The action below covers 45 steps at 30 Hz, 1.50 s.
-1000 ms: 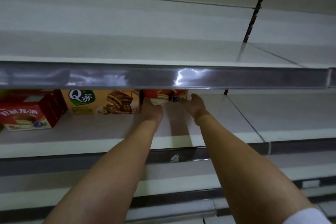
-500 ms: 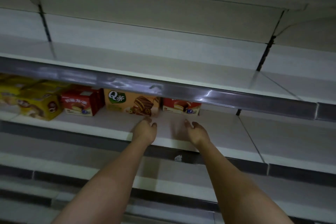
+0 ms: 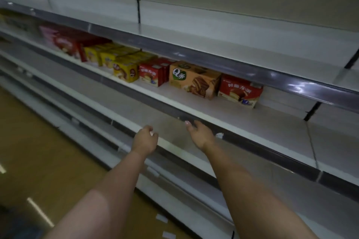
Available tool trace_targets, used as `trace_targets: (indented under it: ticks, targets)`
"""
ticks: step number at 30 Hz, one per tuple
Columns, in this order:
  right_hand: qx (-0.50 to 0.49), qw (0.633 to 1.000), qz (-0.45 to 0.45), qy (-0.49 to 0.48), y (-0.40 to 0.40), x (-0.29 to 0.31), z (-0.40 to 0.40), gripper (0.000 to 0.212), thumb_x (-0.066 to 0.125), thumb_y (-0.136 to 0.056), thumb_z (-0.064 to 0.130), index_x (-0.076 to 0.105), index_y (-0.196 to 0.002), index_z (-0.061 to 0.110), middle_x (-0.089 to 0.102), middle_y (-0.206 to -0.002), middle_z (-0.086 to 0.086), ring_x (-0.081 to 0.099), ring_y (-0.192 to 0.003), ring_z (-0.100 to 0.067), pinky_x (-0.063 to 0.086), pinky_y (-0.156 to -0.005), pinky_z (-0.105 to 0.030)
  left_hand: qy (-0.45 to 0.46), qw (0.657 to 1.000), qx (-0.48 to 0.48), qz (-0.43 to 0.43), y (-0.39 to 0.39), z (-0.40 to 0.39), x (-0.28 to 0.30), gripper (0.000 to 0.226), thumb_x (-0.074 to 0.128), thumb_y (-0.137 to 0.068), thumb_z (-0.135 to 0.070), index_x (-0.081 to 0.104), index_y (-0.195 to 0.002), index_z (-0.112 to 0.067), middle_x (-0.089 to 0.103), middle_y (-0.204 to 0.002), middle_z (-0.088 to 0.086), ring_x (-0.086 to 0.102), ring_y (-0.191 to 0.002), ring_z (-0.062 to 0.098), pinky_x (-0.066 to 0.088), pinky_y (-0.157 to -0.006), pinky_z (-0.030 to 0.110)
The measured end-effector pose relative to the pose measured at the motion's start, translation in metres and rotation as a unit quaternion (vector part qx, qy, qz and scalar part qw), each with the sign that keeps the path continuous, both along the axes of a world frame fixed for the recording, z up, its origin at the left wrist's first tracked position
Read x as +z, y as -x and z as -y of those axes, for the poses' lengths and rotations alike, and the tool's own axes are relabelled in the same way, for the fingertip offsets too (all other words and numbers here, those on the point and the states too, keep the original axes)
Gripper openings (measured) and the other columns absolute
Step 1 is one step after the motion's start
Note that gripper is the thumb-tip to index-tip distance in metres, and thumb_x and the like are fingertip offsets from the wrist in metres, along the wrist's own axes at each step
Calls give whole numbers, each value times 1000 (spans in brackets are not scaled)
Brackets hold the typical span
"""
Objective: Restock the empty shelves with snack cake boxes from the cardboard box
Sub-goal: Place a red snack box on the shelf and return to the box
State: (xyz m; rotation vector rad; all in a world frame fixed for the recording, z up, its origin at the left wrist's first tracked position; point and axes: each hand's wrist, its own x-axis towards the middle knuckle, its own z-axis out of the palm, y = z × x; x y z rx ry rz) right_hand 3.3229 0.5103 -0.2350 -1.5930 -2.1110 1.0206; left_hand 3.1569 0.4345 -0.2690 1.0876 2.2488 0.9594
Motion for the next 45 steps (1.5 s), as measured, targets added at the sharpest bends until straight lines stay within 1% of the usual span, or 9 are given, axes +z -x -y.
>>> trace_targets:
  ticks: [7,10,15,20,24,29,35,40,45]
  targets:
    - [122,992,32,27,70,-23,56,70,34,-97,57,30,-149,11,33,-153,-11,34,-139,-29,28,-111,-35,69,991,116,-6,69,100,-22,40,45,-100,-27,48,-133,-6,55,-130,15,54,-115,33,45,-87,34]
    - [185,981,42,44,107,-32,86,71,34,-96,59,27,-150,13,33,-153,-11,34,-139,-28,29,-111,-36,87,983,163,-7,103,144,-32,41,49,-98,-24,48,-133,-3,55,-133,17,52,-119,33,43,-92,34]
    - [273,957,53,87,184,-41,143,71,33,-95,62,21,-152,21,24,-157,-5,28,-142,-28,26,-114,-41,146,967,205,-47,159,226,-50,45,52,-96,-27,46,-136,-9,51,-138,12,46,-126,30,39,-102,34]
    - [349,930,73,91,269,-50,210,73,32,-95,61,20,-152,18,27,-156,-7,29,-142,-27,27,-115,-39,182,945,269,-17,223,306,-59,45,53,-95,-31,46,-137,-17,48,-139,7,46,-126,27,43,-101,38]
    - [398,907,90,106,342,-59,265,76,31,-94,63,22,-152,16,30,-155,-8,32,-140,-27,28,-114,-40,180,930,320,-16,276,371,-64,43,54,-94,-34,47,-134,-20,51,-135,4,50,-122,27,47,-95,40]
    - [435,889,84,120,415,-77,318,65,34,-99,50,23,-151,12,27,-156,-9,27,-142,-26,24,-112,-31,173,915,365,-2,320,436,-76,41,54,-94,-30,49,-133,-20,53,-133,4,52,-120,25,47,-97,40]
    - [457,875,79,136,481,-99,354,65,35,-100,47,26,-149,7,29,-155,-12,28,-142,-28,27,-110,-31,178,896,407,19,358,486,-96,39,54,-93,-26,51,-131,-18,56,-130,5,54,-117,25,49,-95,38]
    - [476,864,79,141,537,-111,367,66,36,-98,50,23,-150,11,28,-155,-9,28,-142,-27,27,-111,-36,183,883,431,44,396,504,-116,32,53,-94,-26,52,-126,-21,59,-123,5,56,-110,24,51,-90,39]
    - [498,853,97,122,606,-120,364,65,34,-98,52,24,-150,13,31,-154,-8,31,-140,-28,30,-110,-37,187,876,442,51,448,500,-127,36,52,-95,-27,49,-131,-20,53,-131,6,51,-119,26,48,-96,42]
